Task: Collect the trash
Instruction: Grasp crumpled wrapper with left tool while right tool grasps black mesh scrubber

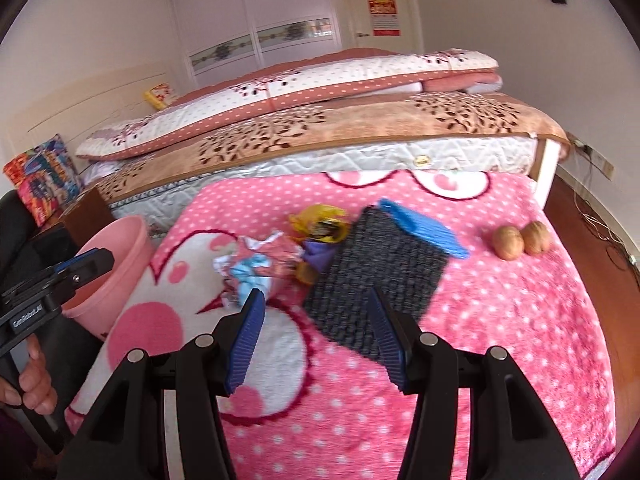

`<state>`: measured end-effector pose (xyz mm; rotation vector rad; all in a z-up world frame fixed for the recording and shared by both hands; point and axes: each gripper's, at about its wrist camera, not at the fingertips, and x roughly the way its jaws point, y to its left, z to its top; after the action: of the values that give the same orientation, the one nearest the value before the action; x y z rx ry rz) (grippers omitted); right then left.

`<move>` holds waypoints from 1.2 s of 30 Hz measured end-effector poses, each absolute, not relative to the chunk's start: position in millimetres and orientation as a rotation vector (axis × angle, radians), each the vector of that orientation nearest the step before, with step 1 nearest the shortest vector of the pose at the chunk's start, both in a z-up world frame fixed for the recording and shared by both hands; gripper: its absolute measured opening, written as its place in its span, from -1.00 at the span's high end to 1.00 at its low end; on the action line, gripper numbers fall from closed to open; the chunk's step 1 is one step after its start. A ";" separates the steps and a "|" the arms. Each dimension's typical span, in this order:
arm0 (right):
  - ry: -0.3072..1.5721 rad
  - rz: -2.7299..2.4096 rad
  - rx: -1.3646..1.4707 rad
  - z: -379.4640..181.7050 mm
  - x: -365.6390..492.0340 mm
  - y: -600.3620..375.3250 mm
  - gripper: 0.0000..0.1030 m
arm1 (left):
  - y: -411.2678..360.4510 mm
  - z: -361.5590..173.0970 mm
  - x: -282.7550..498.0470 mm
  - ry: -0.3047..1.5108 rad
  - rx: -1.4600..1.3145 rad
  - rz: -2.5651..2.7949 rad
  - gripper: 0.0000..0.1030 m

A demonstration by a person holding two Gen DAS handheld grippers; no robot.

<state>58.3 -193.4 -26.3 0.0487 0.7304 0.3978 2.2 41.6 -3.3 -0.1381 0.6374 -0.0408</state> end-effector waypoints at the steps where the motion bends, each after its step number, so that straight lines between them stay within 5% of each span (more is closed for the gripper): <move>1: 0.732 0.382 0.056 -28.2 60.0 -199.8 -0.03 | 38.2 -3.8 4.9 0.641 -0.132 -0.053 0.26; 28: 0.892 0.293 0.195 -69.3 86.8 -244.1 -0.03 | -41.5 -36.6 70.1 0.741 -0.005 -0.179 0.27; 33: 0.905 0.295 0.213 -72.2 89.7 -244.7 -0.03 | -41.2 -36.3 69.5 0.734 -0.004 -0.183 0.77; 36: 0.913 0.294 0.230 -72.9 92.6 -246.5 -0.03 | -39.6 -35.0 67.6 0.731 -0.012 -0.187 0.81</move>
<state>92.6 -246.5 -72.9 0.2304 0.9126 0.2937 67.6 -39.6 -35.0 -0.0116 0.7308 -0.1875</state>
